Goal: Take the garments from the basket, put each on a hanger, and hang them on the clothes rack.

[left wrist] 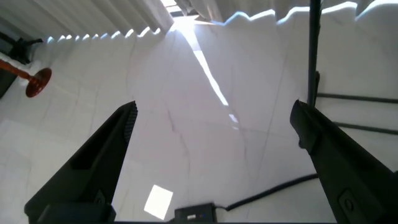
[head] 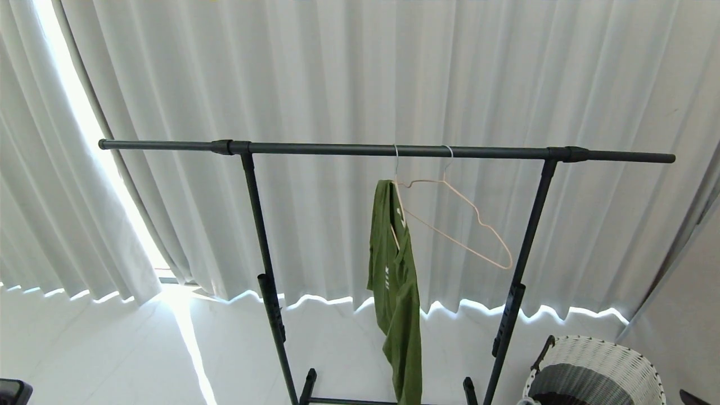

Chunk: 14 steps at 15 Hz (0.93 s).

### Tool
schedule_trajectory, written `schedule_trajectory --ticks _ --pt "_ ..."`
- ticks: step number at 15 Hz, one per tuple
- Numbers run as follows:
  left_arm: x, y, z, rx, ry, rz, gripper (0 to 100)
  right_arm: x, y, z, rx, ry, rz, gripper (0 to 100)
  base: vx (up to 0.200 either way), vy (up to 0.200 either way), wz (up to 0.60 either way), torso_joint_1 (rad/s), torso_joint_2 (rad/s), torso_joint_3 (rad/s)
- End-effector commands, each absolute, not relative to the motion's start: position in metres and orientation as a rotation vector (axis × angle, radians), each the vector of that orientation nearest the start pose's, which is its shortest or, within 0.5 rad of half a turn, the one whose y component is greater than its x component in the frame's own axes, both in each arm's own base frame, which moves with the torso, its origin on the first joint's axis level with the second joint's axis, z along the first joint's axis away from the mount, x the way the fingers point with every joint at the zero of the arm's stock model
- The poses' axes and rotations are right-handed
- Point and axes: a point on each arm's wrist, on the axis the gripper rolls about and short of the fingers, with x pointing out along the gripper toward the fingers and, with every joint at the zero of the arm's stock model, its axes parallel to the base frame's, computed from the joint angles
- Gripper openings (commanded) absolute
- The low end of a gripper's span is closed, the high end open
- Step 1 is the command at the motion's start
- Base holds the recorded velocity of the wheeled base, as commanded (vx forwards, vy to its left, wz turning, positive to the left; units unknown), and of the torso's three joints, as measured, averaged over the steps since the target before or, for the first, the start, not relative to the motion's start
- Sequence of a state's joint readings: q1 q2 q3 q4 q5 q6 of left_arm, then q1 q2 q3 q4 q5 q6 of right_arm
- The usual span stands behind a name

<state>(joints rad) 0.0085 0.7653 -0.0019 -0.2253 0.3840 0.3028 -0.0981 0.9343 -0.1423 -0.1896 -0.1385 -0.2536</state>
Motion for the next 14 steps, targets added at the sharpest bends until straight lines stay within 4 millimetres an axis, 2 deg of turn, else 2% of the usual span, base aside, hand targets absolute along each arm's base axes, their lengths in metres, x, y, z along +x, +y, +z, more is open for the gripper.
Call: schedule_trajectory --ticks 1,2,6,8,14 --pt "0.034 0.009 0.085 0.390 0.580 0.300 100 0.067 -0.011 0.098 -0.267 0.651 -0.189 100 0.000 0.000 0.00 0.000 0.00 0.000" --pt "0.027 0.008 0.082 0.389 0.580 0.293 100 0.063 -0.010 0.095 -0.267 0.652 -0.187 100 0.000 0.000 0.00 0.000 0.00 0.000" --pt "0.027 0.008 0.082 0.298 0.557 0.277 100 0.055 -0.010 0.083 -0.263 0.685 -0.185 100 0.000 0.000 0.00 0.000 0.00 0.000" --pt "0.028 0.006 0.082 0.247 0.561 0.242 100 0.051 -0.009 0.083 -0.266 0.662 -0.186 100 0.000 0.000 0.00 0.000 0.00 0.000" --pt "0.032 0.004 0.080 0.242 0.588 0.169 100 0.046 -0.009 0.080 -0.267 0.689 -0.185 100 0.000 0.000 0.00 -0.015 0.03 0.018"
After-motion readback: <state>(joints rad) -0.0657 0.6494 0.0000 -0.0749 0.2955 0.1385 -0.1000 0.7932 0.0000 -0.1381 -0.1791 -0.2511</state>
